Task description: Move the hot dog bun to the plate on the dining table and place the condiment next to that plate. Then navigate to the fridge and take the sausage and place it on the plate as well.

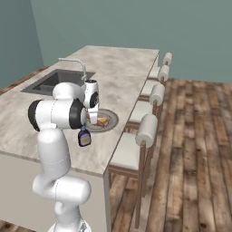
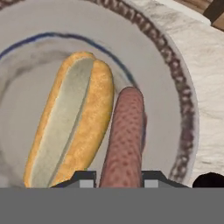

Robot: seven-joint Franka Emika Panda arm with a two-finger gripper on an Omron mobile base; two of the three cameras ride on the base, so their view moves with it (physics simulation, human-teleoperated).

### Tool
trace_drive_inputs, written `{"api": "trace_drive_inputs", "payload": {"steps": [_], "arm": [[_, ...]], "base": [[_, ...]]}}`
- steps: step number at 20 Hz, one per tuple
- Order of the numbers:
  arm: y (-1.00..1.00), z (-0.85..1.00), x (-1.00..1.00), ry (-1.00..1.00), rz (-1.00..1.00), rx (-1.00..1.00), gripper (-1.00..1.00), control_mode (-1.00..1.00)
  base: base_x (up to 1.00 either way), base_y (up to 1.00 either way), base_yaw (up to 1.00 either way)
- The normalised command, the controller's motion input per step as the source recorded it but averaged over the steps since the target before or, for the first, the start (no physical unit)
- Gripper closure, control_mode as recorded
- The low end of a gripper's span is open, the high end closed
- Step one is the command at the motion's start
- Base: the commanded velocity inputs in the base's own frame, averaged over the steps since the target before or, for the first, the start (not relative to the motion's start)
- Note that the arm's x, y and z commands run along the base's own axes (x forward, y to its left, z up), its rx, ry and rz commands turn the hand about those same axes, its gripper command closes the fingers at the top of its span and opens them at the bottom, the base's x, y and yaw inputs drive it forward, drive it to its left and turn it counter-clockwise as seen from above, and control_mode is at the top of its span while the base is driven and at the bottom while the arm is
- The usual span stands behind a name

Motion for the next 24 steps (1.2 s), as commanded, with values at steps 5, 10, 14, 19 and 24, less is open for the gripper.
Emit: {"api": "trace_drive_inputs", "payload": {"steps": [5,10,14,19,24], "arm": [[0.02,-0.09,0.12,0.00,-0.01,0.00,1.00,-1.00],[0.02,-0.11,0.00,0.00,0.00,0.00,-1.00,-1.00],[0.00,-0.04,0.00,0.00,0.00,0.00,-1.00,-1.00],[0.00,0.26,-0.06,0.00,0.00,0.00,-1.00,-1.00],[0.00,0.97,-0.41,-0.02,0.00,0.00,-1.00,-1.00]], "base": [[0.00,0.00,0.00],[0.00,0.00,0.00],[0.00,0.00,0.00],[0.00,0.00,0.00],[0.00,0.00,0.00]]}}
